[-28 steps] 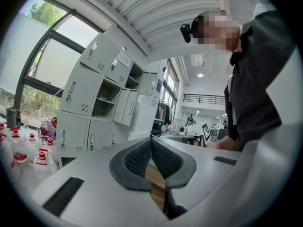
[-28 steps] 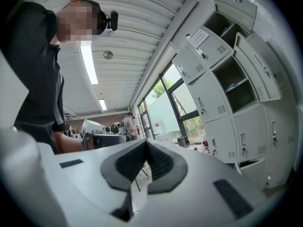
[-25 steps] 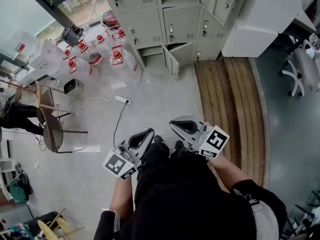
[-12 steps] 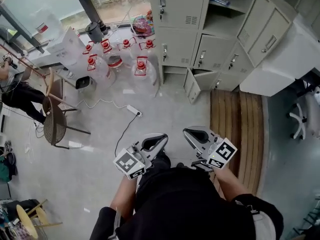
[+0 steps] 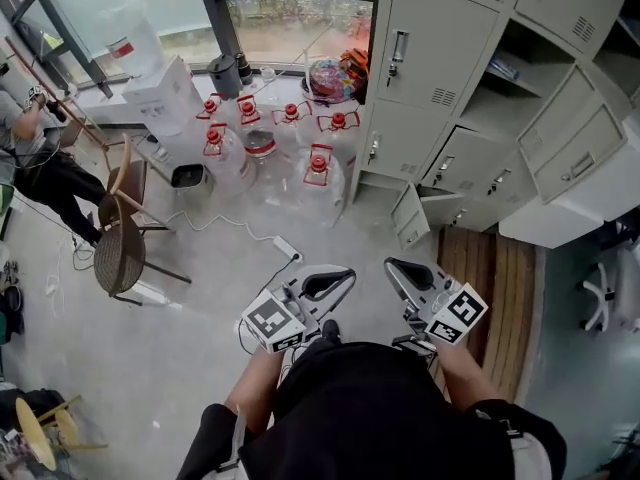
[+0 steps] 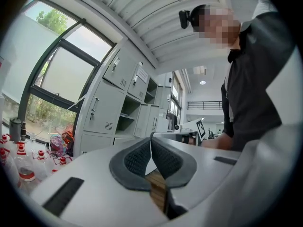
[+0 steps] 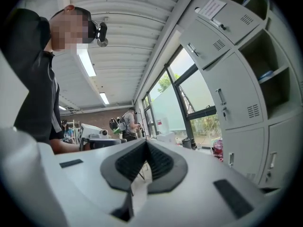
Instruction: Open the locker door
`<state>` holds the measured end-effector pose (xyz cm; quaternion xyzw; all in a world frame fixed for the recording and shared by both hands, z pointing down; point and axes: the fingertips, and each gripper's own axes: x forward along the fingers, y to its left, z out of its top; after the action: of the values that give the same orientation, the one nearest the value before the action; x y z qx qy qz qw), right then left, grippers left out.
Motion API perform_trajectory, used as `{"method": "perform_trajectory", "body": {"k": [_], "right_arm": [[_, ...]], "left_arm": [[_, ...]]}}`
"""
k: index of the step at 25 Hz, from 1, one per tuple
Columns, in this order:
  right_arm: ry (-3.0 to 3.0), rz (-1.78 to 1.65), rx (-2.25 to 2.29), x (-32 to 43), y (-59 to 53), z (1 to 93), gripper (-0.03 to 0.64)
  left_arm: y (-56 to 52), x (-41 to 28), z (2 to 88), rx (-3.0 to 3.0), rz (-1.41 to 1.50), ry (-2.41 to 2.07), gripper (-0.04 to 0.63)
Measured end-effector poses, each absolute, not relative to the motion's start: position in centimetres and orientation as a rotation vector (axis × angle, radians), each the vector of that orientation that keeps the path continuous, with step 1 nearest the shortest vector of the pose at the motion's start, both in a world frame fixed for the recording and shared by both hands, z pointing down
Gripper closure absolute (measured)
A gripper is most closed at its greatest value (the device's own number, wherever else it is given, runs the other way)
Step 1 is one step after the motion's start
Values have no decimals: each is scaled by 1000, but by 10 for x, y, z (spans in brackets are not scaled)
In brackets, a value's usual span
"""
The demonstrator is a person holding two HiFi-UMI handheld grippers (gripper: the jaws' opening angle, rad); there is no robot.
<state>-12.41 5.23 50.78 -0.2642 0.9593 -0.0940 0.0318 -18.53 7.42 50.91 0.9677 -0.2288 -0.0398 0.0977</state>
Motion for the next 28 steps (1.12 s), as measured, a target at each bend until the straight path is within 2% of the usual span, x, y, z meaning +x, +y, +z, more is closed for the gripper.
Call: {"method": "perform_trajectory", "body": {"k": [8, 20, 28], "right_arm": [[2986, -336, -916, -152, 17, 529, 605], [2917, -328, -999, -103, -72, 535, 605], [2872, -250, -957, -73, -171, 512, 605]], "left_arm": [[33, -221, 530, 2780, -209, -607, 577], [-65, -176, 539, 2804, -97, -520, 577], [-174, -146, 503, 2886, -63, -528, 577]]}}
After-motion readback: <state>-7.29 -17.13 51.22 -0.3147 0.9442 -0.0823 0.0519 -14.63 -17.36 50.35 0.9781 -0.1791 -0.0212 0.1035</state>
